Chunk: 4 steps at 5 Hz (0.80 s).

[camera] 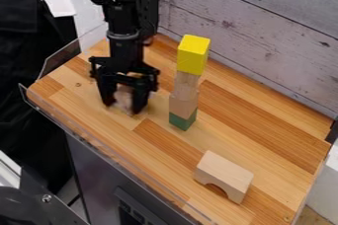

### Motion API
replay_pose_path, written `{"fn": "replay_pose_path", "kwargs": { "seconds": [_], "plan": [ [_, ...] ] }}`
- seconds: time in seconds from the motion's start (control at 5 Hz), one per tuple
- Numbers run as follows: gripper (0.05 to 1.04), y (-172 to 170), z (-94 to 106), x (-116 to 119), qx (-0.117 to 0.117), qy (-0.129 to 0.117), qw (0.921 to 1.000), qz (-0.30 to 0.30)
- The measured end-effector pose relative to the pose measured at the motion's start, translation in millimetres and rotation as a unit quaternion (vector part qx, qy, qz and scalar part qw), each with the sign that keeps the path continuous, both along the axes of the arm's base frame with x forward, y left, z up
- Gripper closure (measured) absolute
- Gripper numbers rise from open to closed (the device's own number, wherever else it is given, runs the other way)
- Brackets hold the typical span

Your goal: Pick up the white white rectangle and put it on top of white arch

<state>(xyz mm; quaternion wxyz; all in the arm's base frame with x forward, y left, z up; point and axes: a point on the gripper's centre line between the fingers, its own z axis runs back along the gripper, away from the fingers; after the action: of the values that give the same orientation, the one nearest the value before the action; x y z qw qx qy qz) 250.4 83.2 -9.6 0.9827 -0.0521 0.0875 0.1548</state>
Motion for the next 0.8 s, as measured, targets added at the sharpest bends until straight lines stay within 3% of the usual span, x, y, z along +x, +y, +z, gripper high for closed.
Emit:
{"fn": "replay_pose_path", "kwargs": {
  "seconds": [0.2,0.4,0.8],
  "plan": [
    [0.467,1.2,0.8,-8.6,-0.008,0.003,0.9995,0.031],
    [0.467,-4.4,25.8,-21.6,-0.021,0.008,0.9984,0.053],
    [0.467,-23.4,95.8,-47.6,-0.019,-0.05,0.992,0.114]
  ]
}}
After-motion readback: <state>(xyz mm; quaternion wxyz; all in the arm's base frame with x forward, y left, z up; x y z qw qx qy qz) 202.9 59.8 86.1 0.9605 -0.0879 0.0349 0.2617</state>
